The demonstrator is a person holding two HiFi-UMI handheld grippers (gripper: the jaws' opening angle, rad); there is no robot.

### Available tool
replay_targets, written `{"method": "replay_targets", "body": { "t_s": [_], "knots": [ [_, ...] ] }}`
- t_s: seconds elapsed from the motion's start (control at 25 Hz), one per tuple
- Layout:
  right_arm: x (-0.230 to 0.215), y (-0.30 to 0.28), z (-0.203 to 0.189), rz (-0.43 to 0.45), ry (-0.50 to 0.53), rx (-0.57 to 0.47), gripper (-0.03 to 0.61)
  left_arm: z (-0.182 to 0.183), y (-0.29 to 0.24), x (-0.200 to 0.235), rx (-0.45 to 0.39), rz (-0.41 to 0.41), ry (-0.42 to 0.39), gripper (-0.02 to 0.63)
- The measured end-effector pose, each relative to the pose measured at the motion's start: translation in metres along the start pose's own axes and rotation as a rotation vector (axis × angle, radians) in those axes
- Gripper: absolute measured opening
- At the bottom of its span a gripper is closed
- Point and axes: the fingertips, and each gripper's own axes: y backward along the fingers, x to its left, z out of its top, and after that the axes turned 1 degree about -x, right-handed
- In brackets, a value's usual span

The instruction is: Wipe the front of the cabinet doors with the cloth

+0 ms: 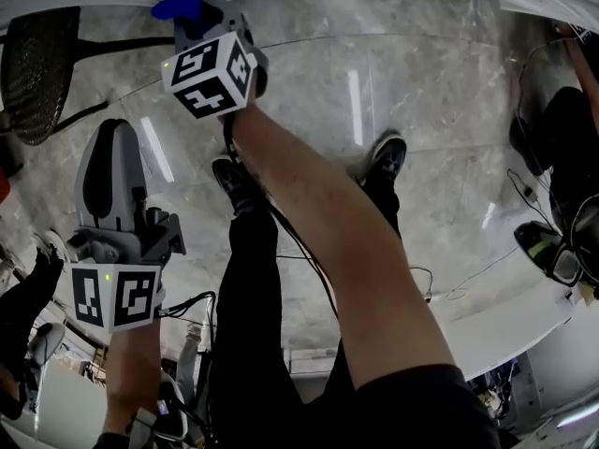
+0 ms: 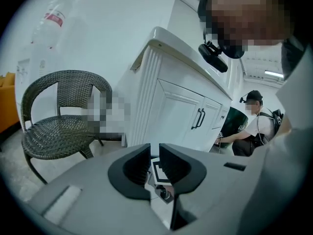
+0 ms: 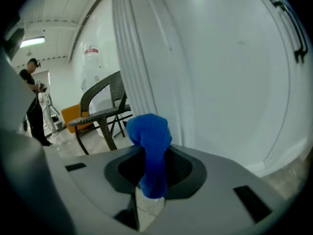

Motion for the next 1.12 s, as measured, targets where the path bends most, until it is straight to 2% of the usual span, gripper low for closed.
{"method": "replay_targets", "body": {
  "t_s": [0.08, 0.2, 0.48, 0.64, 1.0, 1.12],
  "knots": [
    [0.010, -0.006, 0.006, 0.017, 0.069, -0.016, 0.085, -0.006, 0.006, 0.007, 0.012, 0.003, -0.006, 0.057],
    [-0.004, -0.002, 0.005, -0.001, 0.081, -0.024, 0.084, -0.021, 0.010, 0.011, 0.034, 0.014, 0.003, 0.057],
    [-0.111, 0.035, 0.000, -0.132, 0.002, -0.025, 0.085, -0.040, -0.010, -0.027, 0.050, 0.023, 0.039, 0.057],
    [-0.165, 0.063, 0.000, -0.182, 0.050, -0.012, 0.086, -0.040, -0.029, -0.059, 0.049, -0.003, 0.048, 0.057],
    [-0.246, 0.107, -0.005, -0.241, 0.073, 0.021, 0.086, -0.028, -0.069, -0.113, 0.028, -0.048, 0.045, 0.057],
    [-0.265, 0.117, -0.017, -0.302, 0.017, 0.034, 0.085, -0.033, -0.070, -0.114, 0.042, -0.047, 0.045, 0.057]
  ]
}}
